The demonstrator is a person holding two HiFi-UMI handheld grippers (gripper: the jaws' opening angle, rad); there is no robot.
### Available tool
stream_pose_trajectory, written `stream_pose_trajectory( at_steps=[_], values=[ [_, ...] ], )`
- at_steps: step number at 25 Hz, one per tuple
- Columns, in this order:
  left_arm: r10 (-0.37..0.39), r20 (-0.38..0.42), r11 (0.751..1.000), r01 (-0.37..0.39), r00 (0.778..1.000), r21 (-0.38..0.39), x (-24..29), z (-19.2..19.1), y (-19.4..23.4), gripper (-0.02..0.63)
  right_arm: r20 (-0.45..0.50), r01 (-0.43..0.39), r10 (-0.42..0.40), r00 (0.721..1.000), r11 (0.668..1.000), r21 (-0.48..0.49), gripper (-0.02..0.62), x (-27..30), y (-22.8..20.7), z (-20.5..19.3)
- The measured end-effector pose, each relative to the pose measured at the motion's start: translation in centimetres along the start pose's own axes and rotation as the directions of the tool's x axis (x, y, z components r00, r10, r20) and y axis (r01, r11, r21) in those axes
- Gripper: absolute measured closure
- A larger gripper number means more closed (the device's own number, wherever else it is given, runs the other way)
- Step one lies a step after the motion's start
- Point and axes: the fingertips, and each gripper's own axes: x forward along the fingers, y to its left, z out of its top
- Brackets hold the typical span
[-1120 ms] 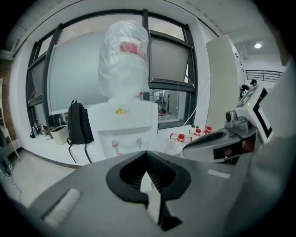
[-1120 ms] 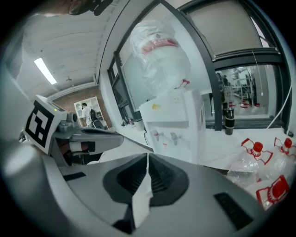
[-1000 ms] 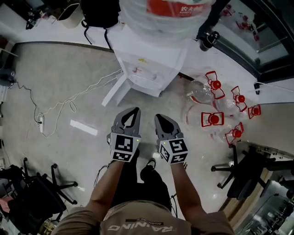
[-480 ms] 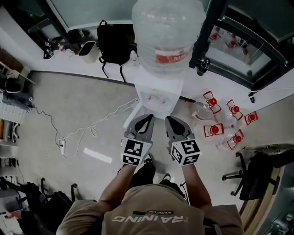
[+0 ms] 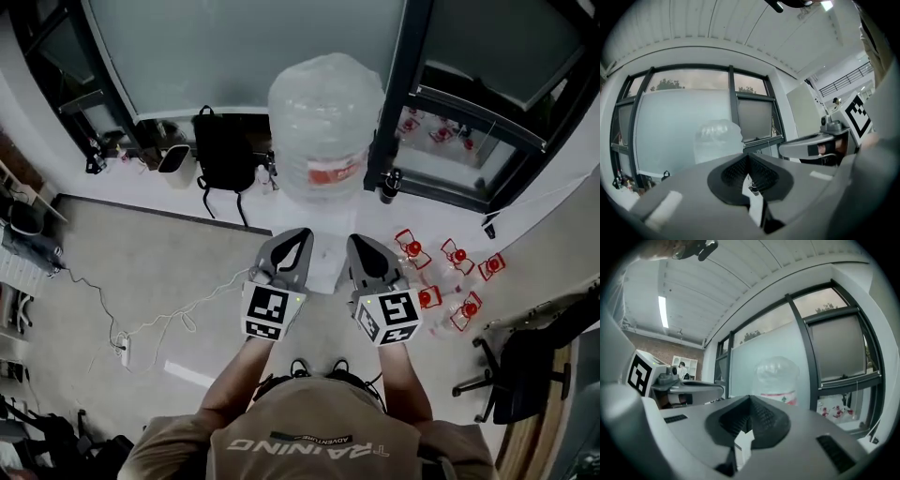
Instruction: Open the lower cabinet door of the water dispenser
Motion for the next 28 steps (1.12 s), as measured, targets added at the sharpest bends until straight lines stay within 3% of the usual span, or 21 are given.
stream_pose_trajectory(
  at_steps=[10, 14, 20, 28],
  values=[
    [0.082, 0.131, 0.995, -0.088, 0.988, 0.041, -0.3, 7.0, -0.4, 0.604, 0.095, -0.033, 0.037, 0.995, 0.999, -0.035, 0.586, -1.4, -2.4, 5.3],
    [0.094, 0.147, 0.995, -0.096, 0.985, 0.005, -0.5, 7.6, -0.1, 0.604, 0.118, -0.041, 0.050, 0.992, 0.996, -0.081, 0.586, -1.5, -2.6, 6.7],
    [0.074, 0.167, 0.994, -0.060, 0.983, -0.086, -1.1, 7.7, 0.2, 0.604, 0.099, -0.049, 0.056, 0.994, 0.996, -0.068, 0.586, -1.6, -2.6, 6.5],
    [0.062, 0.159, 0.996, -0.051, 0.985, -0.070, -0.1, 7.4, 0.7, 0.604, 0.088, -0.060, 0.067, 0.994, 0.995, -0.084, 0.586, -1.4, -2.4, 6.0]
  ],
)
